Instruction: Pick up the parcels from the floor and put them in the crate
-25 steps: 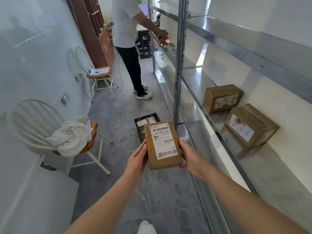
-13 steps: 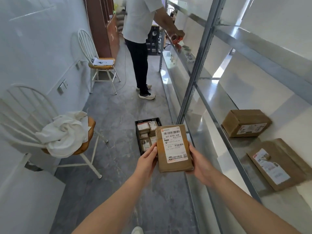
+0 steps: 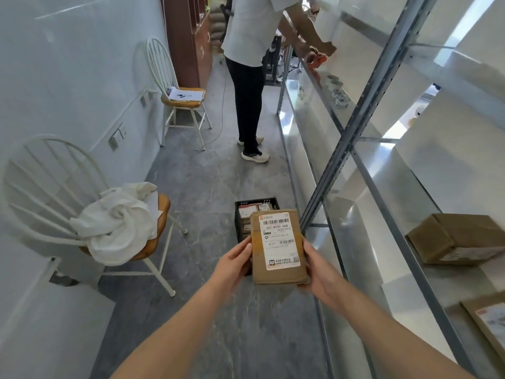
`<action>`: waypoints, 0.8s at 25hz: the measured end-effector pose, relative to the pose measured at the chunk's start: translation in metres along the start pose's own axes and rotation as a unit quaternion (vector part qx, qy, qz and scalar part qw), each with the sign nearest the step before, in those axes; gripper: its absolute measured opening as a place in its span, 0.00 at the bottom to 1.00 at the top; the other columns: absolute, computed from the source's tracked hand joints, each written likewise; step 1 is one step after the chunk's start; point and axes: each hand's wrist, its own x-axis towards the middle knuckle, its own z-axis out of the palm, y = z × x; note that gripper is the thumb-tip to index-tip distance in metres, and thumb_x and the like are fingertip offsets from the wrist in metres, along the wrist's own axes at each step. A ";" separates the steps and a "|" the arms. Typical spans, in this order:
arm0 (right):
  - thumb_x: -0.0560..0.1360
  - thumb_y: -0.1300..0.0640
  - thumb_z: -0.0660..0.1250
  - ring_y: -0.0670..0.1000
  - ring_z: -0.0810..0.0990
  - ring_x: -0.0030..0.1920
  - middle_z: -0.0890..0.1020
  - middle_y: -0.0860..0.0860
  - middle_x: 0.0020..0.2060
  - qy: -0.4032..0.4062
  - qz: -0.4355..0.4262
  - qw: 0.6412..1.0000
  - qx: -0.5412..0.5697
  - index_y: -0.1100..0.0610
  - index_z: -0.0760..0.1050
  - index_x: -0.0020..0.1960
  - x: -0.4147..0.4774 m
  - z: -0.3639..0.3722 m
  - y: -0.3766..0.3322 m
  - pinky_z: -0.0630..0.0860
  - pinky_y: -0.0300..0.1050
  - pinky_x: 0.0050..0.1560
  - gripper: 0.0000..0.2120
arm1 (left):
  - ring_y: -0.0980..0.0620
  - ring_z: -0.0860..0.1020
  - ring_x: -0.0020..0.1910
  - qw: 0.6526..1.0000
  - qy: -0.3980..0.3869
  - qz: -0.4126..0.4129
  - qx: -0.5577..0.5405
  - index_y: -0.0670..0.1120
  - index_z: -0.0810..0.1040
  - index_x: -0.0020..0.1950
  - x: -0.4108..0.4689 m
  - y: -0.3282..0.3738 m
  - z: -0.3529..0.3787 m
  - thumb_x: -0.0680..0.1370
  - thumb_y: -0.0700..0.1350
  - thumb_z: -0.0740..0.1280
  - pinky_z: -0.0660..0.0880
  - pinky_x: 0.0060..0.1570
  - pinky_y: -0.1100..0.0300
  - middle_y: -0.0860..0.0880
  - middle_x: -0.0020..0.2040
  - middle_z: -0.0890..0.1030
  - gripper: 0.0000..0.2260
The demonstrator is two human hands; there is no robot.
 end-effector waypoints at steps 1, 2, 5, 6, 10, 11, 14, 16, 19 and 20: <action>0.81 0.36 0.53 0.53 0.79 0.64 0.82 0.48 0.61 -0.003 0.005 1.000 0.004 0.38 0.70 0.70 0.008 0.000 -0.003 0.72 0.62 0.67 0.21 | 0.52 0.81 0.58 1.000 0.001 0.002 0.003 0.49 0.73 0.71 0.005 0.003 -0.001 0.80 0.45 0.65 0.80 0.48 0.63 0.49 0.59 0.83 0.19; 0.81 0.36 0.53 0.54 0.78 0.64 0.82 0.49 0.60 -0.007 0.011 1.000 0.006 0.38 0.70 0.70 0.015 -0.001 -0.007 0.72 0.63 0.67 0.21 | 0.53 0.81 0.59 1.000 0.001 0.003 0.007 0.49 0.72 0.71 0.009 0.006 -0.001 0.80 0.45 0.65 0.80 0.50 0.63 0.50 0.60 0.83 0.19; 0.81 0.38 0.52 0.55 0.79 0.63 0.83 0.49 0.60 -0.015 0.029 0.999 0.021 0.39 0.71 0.70 0.040 -0.007 -0.017 0.72 0.64 0.65 0.20 | 0.53 0.80 0.60 0.999 0.010 0.005 0.034 0.49 0.72 0.72 0.024 0.015 0.001 0.79 0.46 0.66 0.78 0.54 0.62 0.50 0.61 0.82 0.20; 0.81 0.38 0.53 0.55 0.79 0.63 0.83 0.50 0.60 -0.021 0.033 0.999 0.030 0.39 0.71 0.70 0.048 -0.009 -0.021 0.72 0.64 0.65 0.20 | 0.53 0.80 0.61 0.999 0.015 0.008 0.042 0.49 0.72 0.72 0.029 0.019 0.001 0.79 0.46 0.67 0.78 0.56 0.61 0.51 0.61 0.82 0.21; 0.82 0.37 0.51 0.54 0.79 0.62 0.83 0.47 0.60 -0.063 0.038 0.997 0.027 0.36 0.69 0.70 0.078 -0.020 -0.041 0.73 0.65 0.64 0.19 | 0.52 0.79 0.61 0.997 0.039 0.014 0.059 0.49 0.72 0.71 0.053 0.043 0.012 0.75 0.48 0.70 0.76 0.61 0.57 0.50 0.61 0.82 0.24; 0.81 0.37 0.51 0.53 0.79 0.63 0.82 0.46 0.60 -0.073 0.039 0.996 0.022 0.36 0.69 0.70 0.085 -0.027 -0.048 0.71 0.66 0.66 0.20 | 0.52 0.79 0.62 0.997 0.049 0.017 0.064 0.48 0.72 0.71 0.060 0.050 0.019 0.74 0.48 0.70 0.75 0.63 0.55 0.50 0.61 0.82 0.25; 0.81 0.35 0.51 0.53 0.78 0.63 0.83 0.45 0.59 -0.089 0.049 0.995 0.013 0.39 0.70 0.70 0.111 -0.051 -0.073 0.71 0.64 0.65 0.22 | 0.49 0.78 0.63 0.992 0.088 0.036 0.079 0.45 0.71 0.72 0.081 0.066 0.046 0.77 0.44 0.69 0.71 0.68 0.51 0.47 0.64 0.80 0.23; 0.81 0.35 0.51 0.51 0.79 0.61 0.84 0.44 0.57 -0.103 0.054 0.993 0.008 0.39 0.71 0.69 0.125 -0.065 -0.087 0.75 0.58 0.55 0.21 | 0.48 0.77 0.64 0.990 0.108 0.045 0.077 0.43 0.70 0.72 0.095 0.071 0.061 0.79 0.42 0.67 0.71 0.68 0.50 0.46 0.65 0.79 0.22; 0.81 0.35 0.51 0.52 0.80 0.60 0.84 0.46 0.56 -0.108 0.059 0.992 -0.009 0.41 0.72 0.68 0.142 -0.078 -0.102 0.76 0.55 0.51 0.22 | 0.49 0.78 0.62 0.988 0.129 0.048 0.075 0.45 0.72 0.70 0.109 0.075 0.074 0.78 0.43 0.68 0.76 0.63 0.53 0.47 0.64 0.80 0.20; 0.81 0.35 0.51 0.52 0.80 0.60 0.84 0.46 0.57 -0.107 0.062 0.992 -0.017 0.42 0.73 0.67 0.148 -0.082 -0.106 0.76 0.54 0.51 0.22 | 0.50 0.79 0.61 0.987 0.135 0.045 0.078 0.46 0.73 0.69 0.113 0.075 0.077 0.78 0.43 0.69 0.78 0.58 0.54 0.47 0.64 0.79 0.19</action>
